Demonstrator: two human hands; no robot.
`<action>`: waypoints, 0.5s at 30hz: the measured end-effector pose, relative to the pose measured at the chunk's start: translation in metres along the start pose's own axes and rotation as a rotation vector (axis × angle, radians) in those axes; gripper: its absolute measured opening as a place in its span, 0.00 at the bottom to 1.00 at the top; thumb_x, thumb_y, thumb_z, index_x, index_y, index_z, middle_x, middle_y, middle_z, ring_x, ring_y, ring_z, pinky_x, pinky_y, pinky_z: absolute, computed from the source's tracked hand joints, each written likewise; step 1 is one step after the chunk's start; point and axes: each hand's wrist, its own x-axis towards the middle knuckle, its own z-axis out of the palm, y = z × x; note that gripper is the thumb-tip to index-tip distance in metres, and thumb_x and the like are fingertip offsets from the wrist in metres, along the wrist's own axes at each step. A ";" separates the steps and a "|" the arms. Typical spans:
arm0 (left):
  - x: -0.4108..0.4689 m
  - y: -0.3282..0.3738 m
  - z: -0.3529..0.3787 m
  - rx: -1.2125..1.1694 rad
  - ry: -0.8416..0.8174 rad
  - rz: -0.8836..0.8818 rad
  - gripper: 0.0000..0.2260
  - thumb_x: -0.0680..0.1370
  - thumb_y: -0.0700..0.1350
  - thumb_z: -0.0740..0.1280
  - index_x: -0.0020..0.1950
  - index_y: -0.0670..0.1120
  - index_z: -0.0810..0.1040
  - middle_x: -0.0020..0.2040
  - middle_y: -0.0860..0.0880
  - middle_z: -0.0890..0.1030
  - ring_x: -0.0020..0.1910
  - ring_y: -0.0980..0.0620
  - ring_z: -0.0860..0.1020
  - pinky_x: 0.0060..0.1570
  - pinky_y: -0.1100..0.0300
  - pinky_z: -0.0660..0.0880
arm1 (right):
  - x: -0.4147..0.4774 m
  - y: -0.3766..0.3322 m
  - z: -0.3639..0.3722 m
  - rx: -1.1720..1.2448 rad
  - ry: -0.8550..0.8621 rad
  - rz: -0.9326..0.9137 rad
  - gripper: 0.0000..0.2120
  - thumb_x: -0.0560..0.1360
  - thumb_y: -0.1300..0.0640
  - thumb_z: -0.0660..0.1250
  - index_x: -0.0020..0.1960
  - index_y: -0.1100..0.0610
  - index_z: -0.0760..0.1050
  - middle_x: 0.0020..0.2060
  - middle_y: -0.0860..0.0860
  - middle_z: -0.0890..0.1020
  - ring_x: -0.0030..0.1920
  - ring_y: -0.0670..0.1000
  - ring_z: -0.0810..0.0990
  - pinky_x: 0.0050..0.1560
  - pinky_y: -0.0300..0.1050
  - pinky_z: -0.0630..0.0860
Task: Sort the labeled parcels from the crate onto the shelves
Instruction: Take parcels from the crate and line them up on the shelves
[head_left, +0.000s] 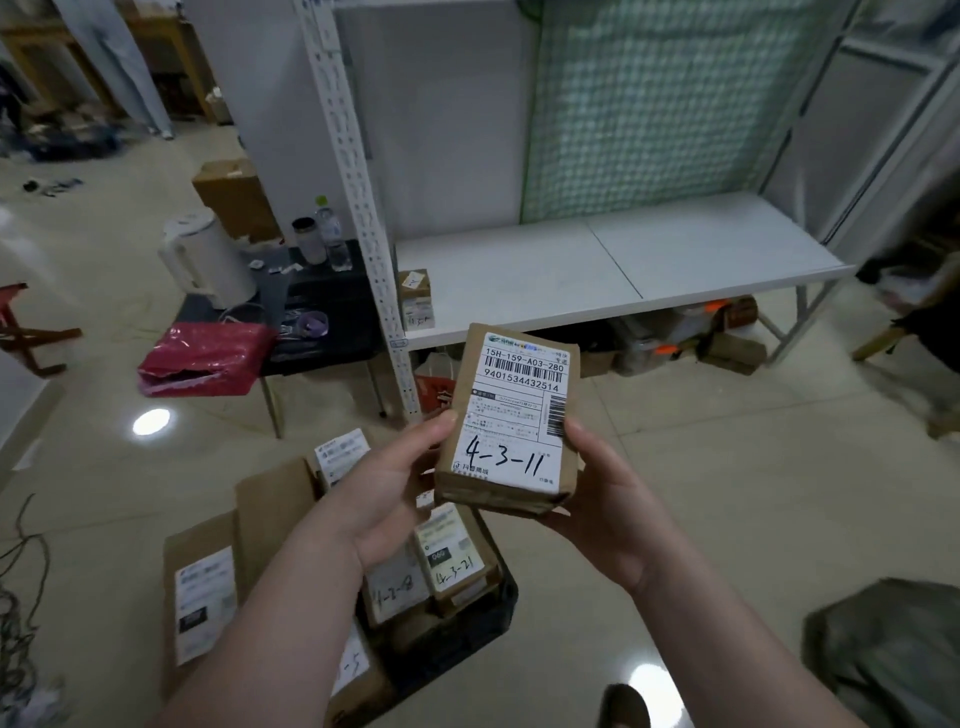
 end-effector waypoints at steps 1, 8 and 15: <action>0.013 0.000 0.017 0.007 -0.004 0.002 0.19 0.70 0.57 0.69 0.58 0.51 0.82 0.55 0.47 0.83 0.49 0.52 0.82 0.46 0.57 0.76 | 0.002 -0.010 -0.018 0.010 0.017 -0.001 0.19 0.68 0.42 0.70 0.55 0.50 0.84 0.57 0.57 0.83 0.64 0.61 0.77 0.65 0.58 0.73; 0.102 -0.002 0.138 0.076 0.013 -0.008 0.21 0.67 0.56 0.68 0.59 0.53 0.80 0.54 0.52 0.83 0.51 0.52 0.77 0.66 0.45 0.59 | 0.018 -0.093 -0.145 -0.055 0.048 -0.021 0.34 0.65 0.47 0.68 0.69 0.57 0.73 0.64 0.57 0.79 0.69 0.62 0.72 0.70 0.58 0.65; 0.139 -0.004 0.175 0.117 0.118 0.043 0.21 0.65 0.57 0.70 0.57 0.57 0.81 0.54 0.53 0.84 0.55 0.52 0.77 0.54 0.51 0.66 | 0.060 -0.127 -0.194 -0.111 -0.051 -0.055 0.32 0.66 0.55 0.66 0.71 0.53 0.69 0.67 0.58 0.76 0.70 0.64 0.70 0.59 0.57 0.65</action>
